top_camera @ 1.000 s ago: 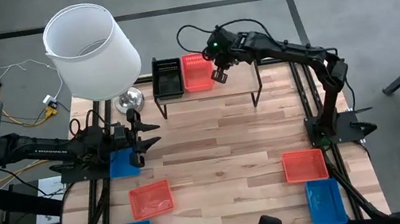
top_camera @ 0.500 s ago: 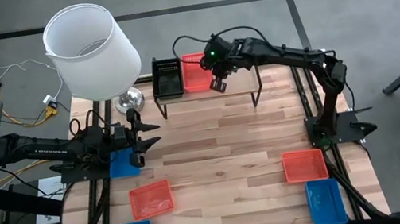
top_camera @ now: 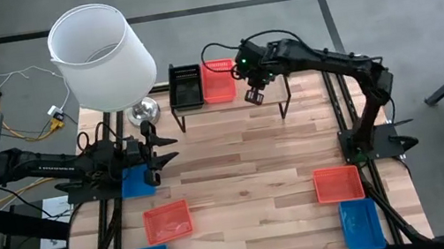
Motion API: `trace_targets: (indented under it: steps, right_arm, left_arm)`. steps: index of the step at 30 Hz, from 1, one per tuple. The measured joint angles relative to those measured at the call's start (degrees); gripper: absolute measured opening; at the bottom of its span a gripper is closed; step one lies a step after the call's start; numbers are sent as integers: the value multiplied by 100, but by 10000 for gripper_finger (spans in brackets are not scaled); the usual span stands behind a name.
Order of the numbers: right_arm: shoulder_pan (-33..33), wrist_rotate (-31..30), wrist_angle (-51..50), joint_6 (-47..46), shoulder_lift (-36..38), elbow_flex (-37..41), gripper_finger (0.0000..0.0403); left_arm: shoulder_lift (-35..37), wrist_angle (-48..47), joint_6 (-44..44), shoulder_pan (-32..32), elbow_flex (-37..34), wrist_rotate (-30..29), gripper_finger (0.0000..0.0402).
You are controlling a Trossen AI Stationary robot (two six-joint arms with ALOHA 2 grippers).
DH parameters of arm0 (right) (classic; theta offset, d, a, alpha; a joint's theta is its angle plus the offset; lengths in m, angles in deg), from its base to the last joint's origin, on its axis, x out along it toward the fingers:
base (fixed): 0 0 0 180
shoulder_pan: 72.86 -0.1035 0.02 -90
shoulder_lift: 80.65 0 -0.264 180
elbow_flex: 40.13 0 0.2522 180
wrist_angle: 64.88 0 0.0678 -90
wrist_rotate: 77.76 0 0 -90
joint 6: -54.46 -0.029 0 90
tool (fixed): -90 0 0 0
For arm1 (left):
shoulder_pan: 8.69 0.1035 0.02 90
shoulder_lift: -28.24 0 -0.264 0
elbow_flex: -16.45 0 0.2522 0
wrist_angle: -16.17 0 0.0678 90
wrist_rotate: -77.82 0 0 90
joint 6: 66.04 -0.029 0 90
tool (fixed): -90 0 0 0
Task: Stack baskets on shelf by color
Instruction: Stack the right orange bin on top of the orange bin on the shelf
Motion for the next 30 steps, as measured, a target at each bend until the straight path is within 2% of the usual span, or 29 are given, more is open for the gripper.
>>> trace_targets:
  steps: [4, 10, 13, 17, 22, 30]
  right_arm:
    - [-126, 5, 305, -149, 747, 733, 0]
    - [-377, 24, 1227, -671, 2620, 2917, 0]
    - [-658, 108, 1292, -1109, 3519, 3738, 0]
    - [-1123, 277, 1320, -1967, 4445, 4414, 0]
    - [-1808, 894, 1330, -3112, 4904, 4815, 0]
    - [-3393, 1356, 1114, -5162, 4563, 4929, 0]
  left_arm:
    - [0, 2, 3, 1, 0, 0, 161]
    - [2, 7, 0, 2, 0, 0, 161]
    - [2, 9, -2, 2, 0, 0, 161]
    - [2, 9, -2, 2, 0, 0, 161]
    - [2, 9, -3, 1, 0, 0, 161]
    - [2, 9, -2, 2, 0, 0, 161]
